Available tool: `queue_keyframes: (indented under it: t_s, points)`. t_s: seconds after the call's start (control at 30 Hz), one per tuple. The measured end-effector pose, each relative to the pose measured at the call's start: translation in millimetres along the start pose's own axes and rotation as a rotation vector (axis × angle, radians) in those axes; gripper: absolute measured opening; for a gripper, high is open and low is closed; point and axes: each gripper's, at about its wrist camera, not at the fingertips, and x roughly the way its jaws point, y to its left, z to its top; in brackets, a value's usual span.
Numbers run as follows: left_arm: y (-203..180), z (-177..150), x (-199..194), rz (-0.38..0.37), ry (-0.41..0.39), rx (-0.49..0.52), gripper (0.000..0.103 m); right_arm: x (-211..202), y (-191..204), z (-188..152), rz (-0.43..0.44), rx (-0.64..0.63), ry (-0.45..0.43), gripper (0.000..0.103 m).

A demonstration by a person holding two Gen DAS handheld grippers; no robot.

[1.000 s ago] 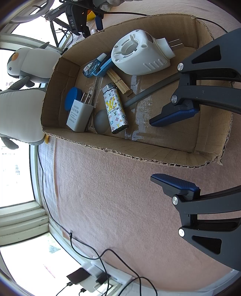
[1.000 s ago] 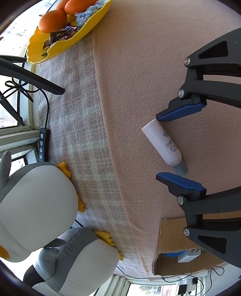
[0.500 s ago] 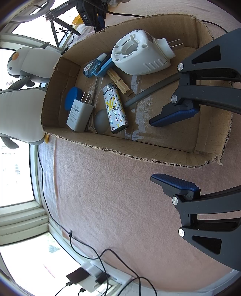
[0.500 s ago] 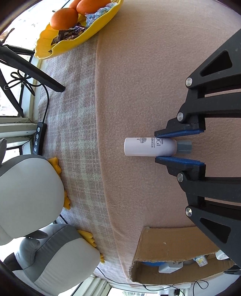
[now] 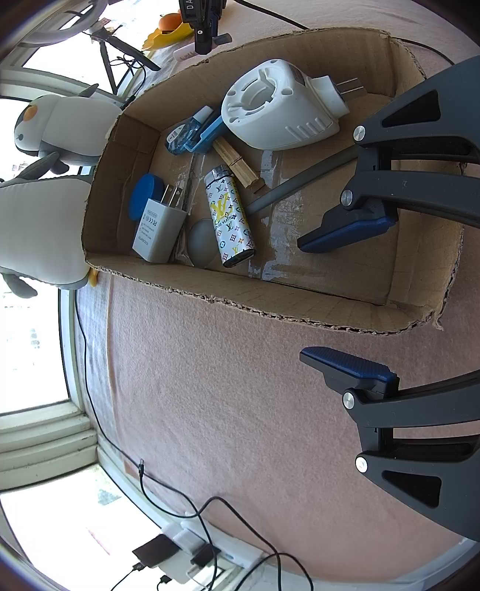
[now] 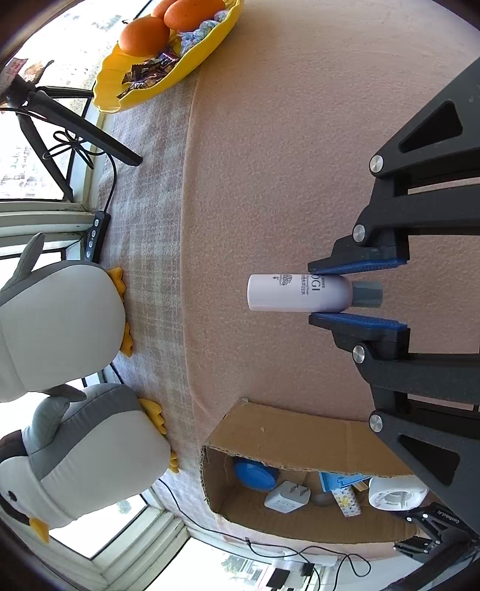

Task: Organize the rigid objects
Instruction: 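Carry the white lotion bottle into the box and release it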

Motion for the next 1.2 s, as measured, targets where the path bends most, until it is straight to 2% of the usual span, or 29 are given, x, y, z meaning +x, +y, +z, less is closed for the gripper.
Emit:
queue_keyframes:
  t_s: [0.17,0.33,0.47,0.67,0.93,1.2]
  points:
    - [1.6,0.3,0.2,-0.005,0.002,-0.008,0.053,-30.0,34.5,-6.1,0.071,-0.099,-0.065,0.018]
    - [4.1,1.3,1.1,-0.01,0.005,-0.011,0.053,-57.7,80.9,-22.5,0.142,-0.246,-0.094,0.018]
    - [5.0,1.2,1.5,-0.013,0.006,-0.016,0.053,-64.7,118.6,-32.0,0.204,-0.326,-0.083,0.018]
    - [5.2,0.9,1.6,-0.015,0.004,-0.016,0.053,-59.2,158.3,-51.4,0.284,-0.389,-0.02,0.018]
    - [4.9,0.5,1.5,-0.016,0.003,-0.016,0.053,-41.2,187.1,-63.6,0.281,-0.439,0.022,0.018]
    - [5.0,0.5,1.5,-0.016,0.003,-0.016,0.053,-30.2,192.8,-62.1,0.277,-0.435,0.041,0.019]
